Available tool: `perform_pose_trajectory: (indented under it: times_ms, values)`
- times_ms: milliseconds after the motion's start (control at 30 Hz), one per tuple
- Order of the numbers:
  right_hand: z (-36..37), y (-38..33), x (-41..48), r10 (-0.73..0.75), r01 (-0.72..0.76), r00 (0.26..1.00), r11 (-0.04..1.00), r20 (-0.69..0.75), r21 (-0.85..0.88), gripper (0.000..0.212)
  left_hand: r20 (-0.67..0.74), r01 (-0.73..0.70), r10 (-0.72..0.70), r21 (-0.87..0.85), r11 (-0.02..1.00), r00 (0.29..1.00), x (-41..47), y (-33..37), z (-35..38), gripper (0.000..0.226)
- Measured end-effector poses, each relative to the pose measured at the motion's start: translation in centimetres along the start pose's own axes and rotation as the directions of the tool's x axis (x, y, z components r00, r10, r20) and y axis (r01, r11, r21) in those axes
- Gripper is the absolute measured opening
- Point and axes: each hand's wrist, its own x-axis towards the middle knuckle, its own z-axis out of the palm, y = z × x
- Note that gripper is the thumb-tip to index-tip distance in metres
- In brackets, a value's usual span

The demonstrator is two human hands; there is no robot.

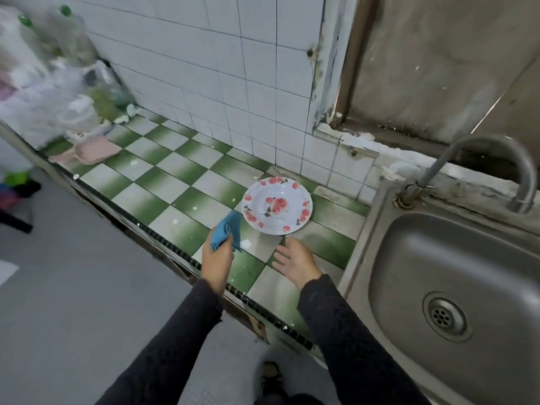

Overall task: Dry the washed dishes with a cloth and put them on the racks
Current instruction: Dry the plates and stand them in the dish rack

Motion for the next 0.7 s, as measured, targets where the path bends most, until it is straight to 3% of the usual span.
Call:
perform_pose_trajectory:
  times_ms: [167, 367, 500, 600, 700]
  values:
    - [0.6, -0.4, 3.4, 0.083, -0.075, 0.995, 0.990, -0.058, 0.122, 0.049, 0.036, 0.057, -0.057, -0.003, 0.998, 0.998, 3.7, -0.1, -0.2, 0.026]
    - [2.2, -0.5, 7.2, 0.066, -0.050, 0.992, 0.988, -0.107, 0.146, 0.058, 0.116, 0.149, -0.143, -0.047, 0.988, 0.983, 9.4, -0.4, -0.7, 0.015]
    - [4.0, -0.7, 8.7, 0.031, -0.003, 0.986, 0.986, -0.164, 0.167, 0.025, 0.226, 0.184, -0.168, -0.051, 0.982, 0.960, 14.1, -0.3, -1.3, 0.013]
    - [5.5, -0.3, 9.8, 0.008, 0.047, 0.950, 0.984, -0.311, 0.170, 0.017, 0.337, 0.098, -0.093, 0.001, 0.995, 0.937, 16.6, 1.4, -2.3, 0.037]
    - [6.9, 0.0, 11.1, -0.042, 0.112, 0.877, 0.986, -0.479, 0.120, 0.024, 0.390, 0.058, -0.075, 0.055, 0.997, 0.918, 19.6, 2.8, -3.3, 0.033]
